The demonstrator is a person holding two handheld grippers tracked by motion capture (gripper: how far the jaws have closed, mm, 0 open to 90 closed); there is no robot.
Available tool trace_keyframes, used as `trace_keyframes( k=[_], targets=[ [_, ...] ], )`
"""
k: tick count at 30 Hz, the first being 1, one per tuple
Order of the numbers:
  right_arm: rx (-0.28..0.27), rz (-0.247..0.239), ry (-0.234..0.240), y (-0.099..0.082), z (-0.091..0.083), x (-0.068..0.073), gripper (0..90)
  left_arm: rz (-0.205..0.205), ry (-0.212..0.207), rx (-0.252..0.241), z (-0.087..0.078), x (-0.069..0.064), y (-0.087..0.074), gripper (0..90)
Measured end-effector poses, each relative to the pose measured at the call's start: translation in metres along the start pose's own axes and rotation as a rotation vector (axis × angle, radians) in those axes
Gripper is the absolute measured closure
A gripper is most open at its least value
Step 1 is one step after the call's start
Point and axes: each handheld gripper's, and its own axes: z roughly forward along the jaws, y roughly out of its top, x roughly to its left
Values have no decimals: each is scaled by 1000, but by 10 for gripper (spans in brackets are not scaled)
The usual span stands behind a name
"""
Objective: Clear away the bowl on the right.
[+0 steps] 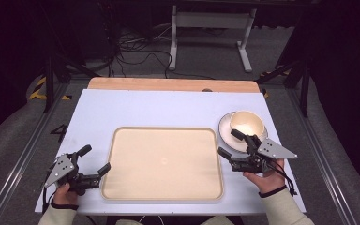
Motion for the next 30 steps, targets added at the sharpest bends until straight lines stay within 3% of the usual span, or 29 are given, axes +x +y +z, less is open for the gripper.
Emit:
trace_keyframes(
  k=[3,9,15,30],
  targets=[
    [11,20,4,0,0,0,200,3,0,2,0,0,0,2],
    [33,-8,-2,8,0,-3,200,2,0,2,0,0,0,2],
    [60,-46,-32,16,0,-17,196,3,0,3,0,0,0,2],
    [105,-49,-91,28,-5,-47,222,1,1,1,0,0,0,2]
  ],
)
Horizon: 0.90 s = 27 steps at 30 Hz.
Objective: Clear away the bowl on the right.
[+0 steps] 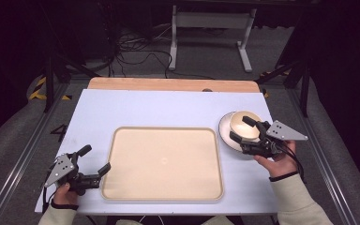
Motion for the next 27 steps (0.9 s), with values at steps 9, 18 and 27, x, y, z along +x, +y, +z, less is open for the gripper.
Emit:
trace_keyframes(
  k=[9,18,27],
  targets=[
    [28,23,-41,5,-3,-21,245,1,0,1,0,0,0,2],
    [33,50,-81,7,-7,-34,244,-1,-1,0,0,0,0,3],
    [79,25,-125,9,-8,-47,245,-5,1,-1,0,0,0,3]
  ],
)
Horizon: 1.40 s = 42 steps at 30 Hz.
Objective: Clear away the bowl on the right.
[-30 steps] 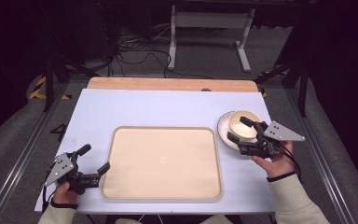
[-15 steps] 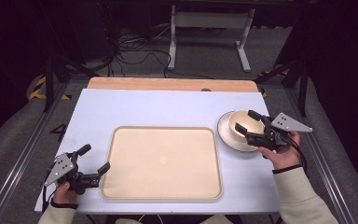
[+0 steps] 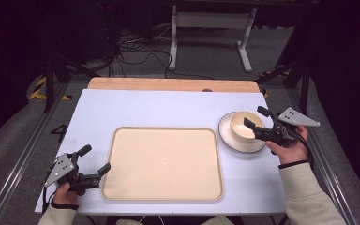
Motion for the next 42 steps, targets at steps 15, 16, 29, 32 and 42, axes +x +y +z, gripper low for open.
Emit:
trace_keyframes(
  k=[15,16,29,32,42],
  targets=[
    [266,75,-164,2,13,-29,388,1,0,0,0,0,0,2],
    [284,87,-172,3,14,-30,388,1,0,0,0,0,0,2],
    [472,136,-236,-2,32,-44,428,4,-1,0,0,0,0,3],
    [488,151,-243,-6,35,-47,443,6,1,0,-1,-1,0,2],
    [558,186,-254,-19,45,-58,566,6,0,0,-1,-1,0,3]
  ],
)
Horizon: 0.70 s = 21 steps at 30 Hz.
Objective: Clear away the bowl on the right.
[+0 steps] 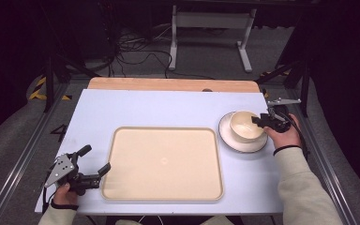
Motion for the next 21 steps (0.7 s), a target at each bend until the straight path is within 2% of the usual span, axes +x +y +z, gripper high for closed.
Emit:
trace_keyframes(
  k=[7,14,21],
  targets=[
    [65,10,3,-1,11,-1,669,0,0,0,0,0,0,2],
    [120,63,15,-2,15,-4,791,-1,0,0,0,0,0,2],
    [149,118,36,0,13,-7,827,0,0,0,0,0,0,3]
  ],
)
